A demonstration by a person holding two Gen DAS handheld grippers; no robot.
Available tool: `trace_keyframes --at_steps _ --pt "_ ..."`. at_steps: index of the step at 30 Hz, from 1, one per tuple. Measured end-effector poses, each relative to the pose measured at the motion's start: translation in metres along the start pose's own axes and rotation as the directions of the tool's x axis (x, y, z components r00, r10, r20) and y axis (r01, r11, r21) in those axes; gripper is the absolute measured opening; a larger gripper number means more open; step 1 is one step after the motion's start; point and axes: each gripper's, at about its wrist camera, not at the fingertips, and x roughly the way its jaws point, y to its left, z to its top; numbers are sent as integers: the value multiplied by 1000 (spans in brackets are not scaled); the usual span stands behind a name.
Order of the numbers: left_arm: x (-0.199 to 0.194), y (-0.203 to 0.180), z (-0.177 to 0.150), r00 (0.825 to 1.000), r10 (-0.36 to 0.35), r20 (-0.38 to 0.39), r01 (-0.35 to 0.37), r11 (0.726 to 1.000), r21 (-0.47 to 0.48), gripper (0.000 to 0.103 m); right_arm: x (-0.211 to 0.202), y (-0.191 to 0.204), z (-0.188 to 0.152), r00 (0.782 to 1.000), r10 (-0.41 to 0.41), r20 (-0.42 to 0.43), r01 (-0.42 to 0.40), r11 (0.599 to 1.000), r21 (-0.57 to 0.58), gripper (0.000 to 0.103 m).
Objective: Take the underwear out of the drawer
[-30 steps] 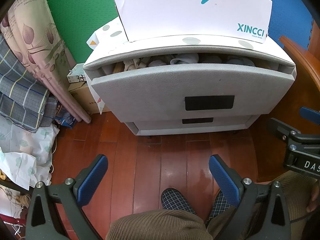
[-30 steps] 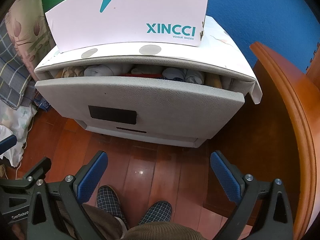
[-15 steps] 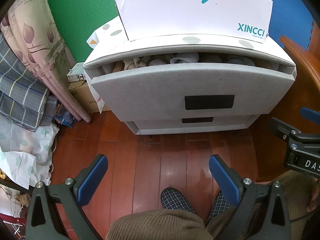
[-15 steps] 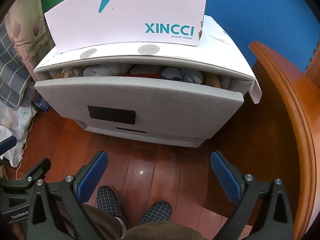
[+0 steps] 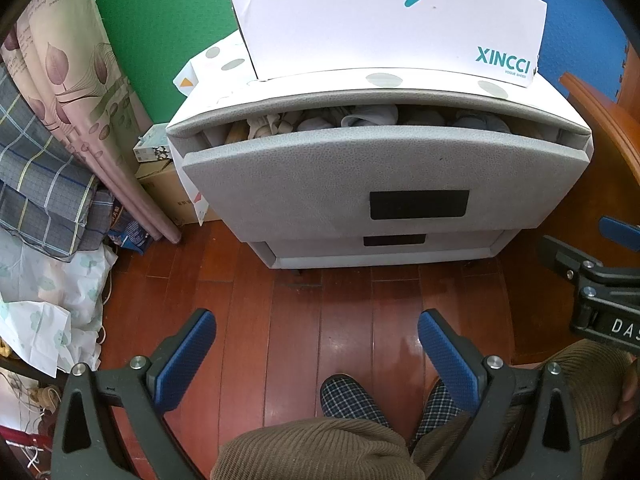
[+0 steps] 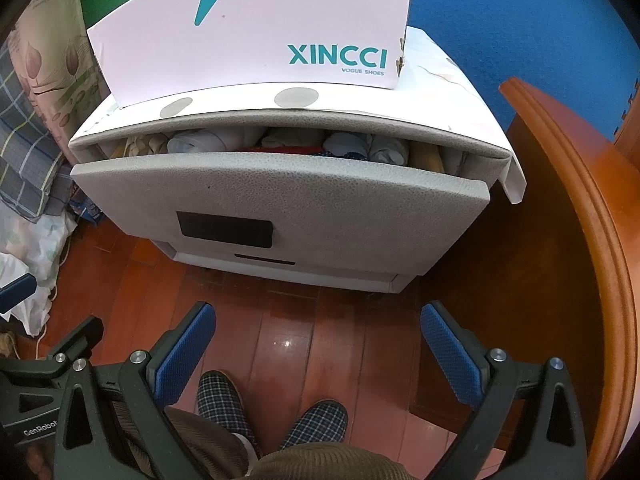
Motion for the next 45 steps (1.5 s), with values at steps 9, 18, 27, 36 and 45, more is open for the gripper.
trace_keyframes --at_steps 9,18,27,36,45 --pt "1 0 1 1000 0 -2 0 1000 -1 103 0 0 0 1000 -2 -1 2 1000 1 101" --pt "1 0 1 1000 0 -1 0 1000 -2 103 0 -4 -1 1000 -8 -1 8 1000 7 101" --pt "3 -2 2 1000 -8 -3 8 1000 -8 103 1 0 -1 1000 -16 -3 16 1000 2 101" --pt "2 0 2 1000 -17 -2 17 1000 -23 103 0 0 -1 1000 -3 0 3 1000 7 101" --pt "3 34 11 974 -225 6 221 954 -202 103 0 -14 -1 999 32 10 -33 998 62 101"
